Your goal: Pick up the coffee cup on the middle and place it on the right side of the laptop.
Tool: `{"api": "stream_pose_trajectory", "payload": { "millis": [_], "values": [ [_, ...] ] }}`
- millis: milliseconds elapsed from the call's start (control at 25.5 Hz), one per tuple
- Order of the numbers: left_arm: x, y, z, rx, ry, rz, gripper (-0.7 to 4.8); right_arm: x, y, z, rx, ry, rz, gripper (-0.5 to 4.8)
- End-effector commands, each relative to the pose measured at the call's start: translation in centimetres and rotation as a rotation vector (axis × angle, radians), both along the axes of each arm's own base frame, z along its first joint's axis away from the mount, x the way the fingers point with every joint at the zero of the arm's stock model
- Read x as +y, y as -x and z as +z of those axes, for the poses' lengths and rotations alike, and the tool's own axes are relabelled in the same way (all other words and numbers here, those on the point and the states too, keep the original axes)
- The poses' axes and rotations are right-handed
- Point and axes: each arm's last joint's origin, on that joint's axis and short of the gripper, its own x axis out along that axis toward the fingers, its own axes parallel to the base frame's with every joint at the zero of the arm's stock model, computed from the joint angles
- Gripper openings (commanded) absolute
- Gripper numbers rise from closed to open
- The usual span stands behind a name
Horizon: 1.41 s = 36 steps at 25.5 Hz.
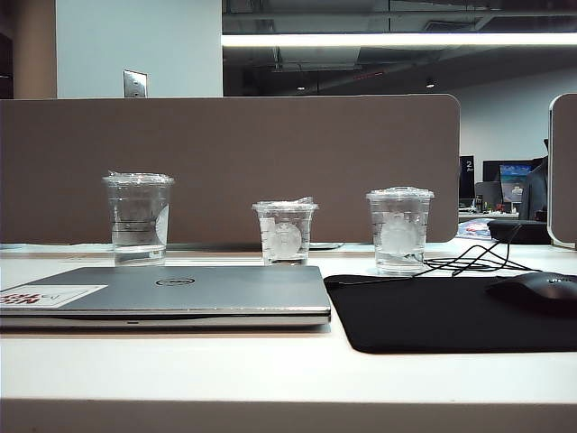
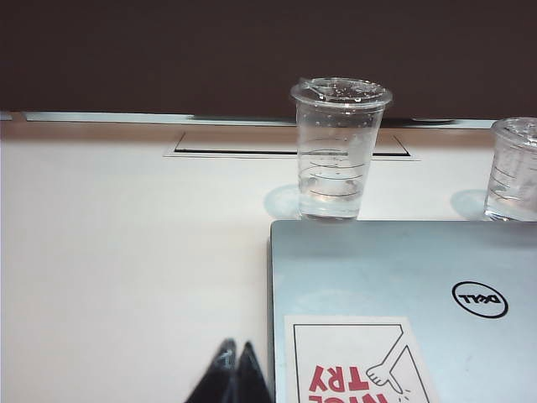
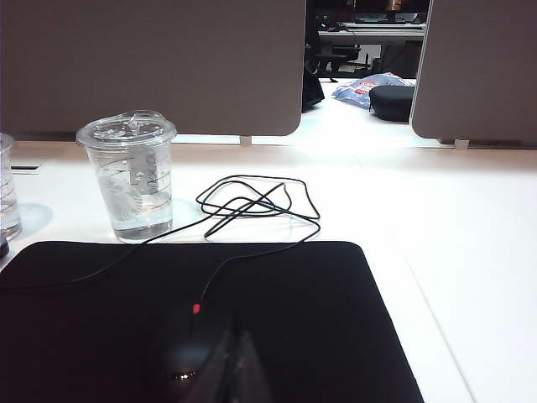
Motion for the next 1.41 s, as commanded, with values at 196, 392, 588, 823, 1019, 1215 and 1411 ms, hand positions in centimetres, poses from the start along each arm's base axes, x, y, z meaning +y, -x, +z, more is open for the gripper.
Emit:
{"api": "stream_pose_trajectory", "payload": {
  "millis": [196,392,588,823,1019,1215,1411],
  "values": [
    [0.0,0.0,0.2,-0.009,0.003,0.0,-0.05,0.0,0.0,0.1,-0.019,0.003,-0.005,-0.08],
    [0.0,0.0,0.2,-0.009,0.003,0.001,-0.05,0.0,0.0,0.1,-0.019,0.002,0.001,-0.08],
    [-0.1,0.1,0.7,-0.023,0.002,-0.031,-0.05,0.0,0.0,0.1,-0.025,-0.024,0.005,-0.08],
    [-0.4,0.7,3.1,0.044,0.009,-0.117,-0.05,0.0,0.0,0.2,-0.044,-0.202,0.011,-0.08],
    [-0.6,-1.0,6.7,0.135,0.025,-0.203,-0.05,0.0,0.1,1.0,-0.127,-0.238,0.021,-0.08],
    [-1.6,-5.1,9.8,0.179,0.033,-0.34,-0.05,0.0,0.1,1.4,-0.176,-0.331,0.031,-0.09],
    [-4.6,-9.4,10.9,0.208,0.022,-0.488,-0.05,0.0,0.2,1.7,-0.187,-0.381,0.044,-0.09]
  ]
}}
